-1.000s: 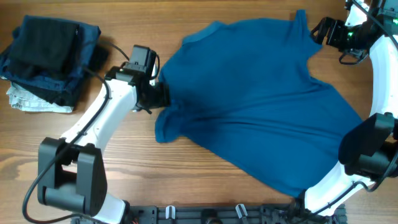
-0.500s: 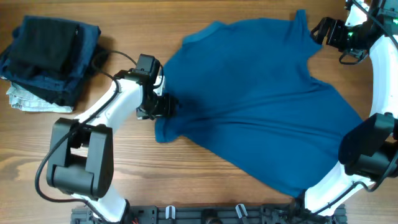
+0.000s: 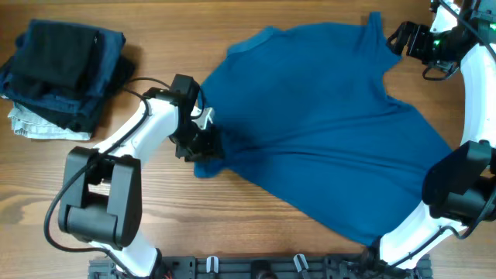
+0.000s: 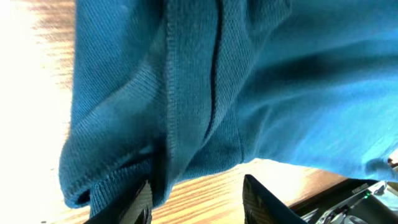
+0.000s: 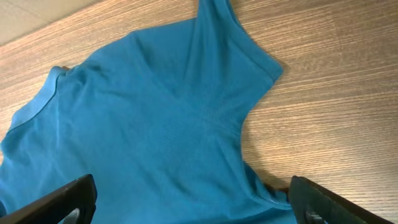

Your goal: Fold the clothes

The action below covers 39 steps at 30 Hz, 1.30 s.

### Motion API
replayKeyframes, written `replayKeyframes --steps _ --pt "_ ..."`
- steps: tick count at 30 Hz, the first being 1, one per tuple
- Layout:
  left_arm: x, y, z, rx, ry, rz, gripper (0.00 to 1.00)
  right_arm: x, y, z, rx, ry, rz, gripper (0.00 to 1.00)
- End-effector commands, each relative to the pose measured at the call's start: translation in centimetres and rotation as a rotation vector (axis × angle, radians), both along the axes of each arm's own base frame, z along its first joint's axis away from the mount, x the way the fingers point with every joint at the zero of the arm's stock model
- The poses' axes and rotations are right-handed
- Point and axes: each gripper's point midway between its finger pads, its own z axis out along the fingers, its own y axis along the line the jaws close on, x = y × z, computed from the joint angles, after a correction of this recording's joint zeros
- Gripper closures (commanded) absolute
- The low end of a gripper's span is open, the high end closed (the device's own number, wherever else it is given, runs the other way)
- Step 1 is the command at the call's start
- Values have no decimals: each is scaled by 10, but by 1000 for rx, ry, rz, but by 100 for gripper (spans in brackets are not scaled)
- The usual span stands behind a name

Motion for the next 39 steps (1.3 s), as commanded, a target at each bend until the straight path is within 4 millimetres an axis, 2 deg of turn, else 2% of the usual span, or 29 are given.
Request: replayKeyframes --steps 1,5,9,12,14,16,18,23,25,30,35,39 --pt "-11 -19 0 -25 8 -60 52 1 -1 -4 -3 8 -3 0" --pt "-19 -43 0 -33 -27 -147 54 1 -1 -5 -3 9 -3 0" --pt "-14 -49 9 -30 -24 -112 62 1 -1 -4 -3 8 -3 0" --pt "4 -48 29 -5 -105 -112 65 1 -1 -4 -4 8 -2 0" --pt "24 -39 50 60 -215 -107 58 1 -1 -5 -4 9 -2 0" --pt "39 -33 61 107 -294 -98 50 1 -1 -4 -3 8 -2 0" --pt "49 -23 58 168 -336 -86 43 1 -1 -4 -3 8 -2 0" --pt "76 -6 40 202 -359 -27 42 1 -1 -4 -3 8 -2 0" --pt "81 -2 33 206 -353 -14 42 1 -1 -4 -4 8 -2 0" --pt "87 -2 17 211 -340 -12 42 1 -1 -5 -3 9 -2 0" --pt "84 -2 4 218 -309 -17 40 1 -1 -4 -4 8 -2 0" --pt "83 -2 1 220 -301 -19 42 1 -1 -5 -3 9 -2 0"
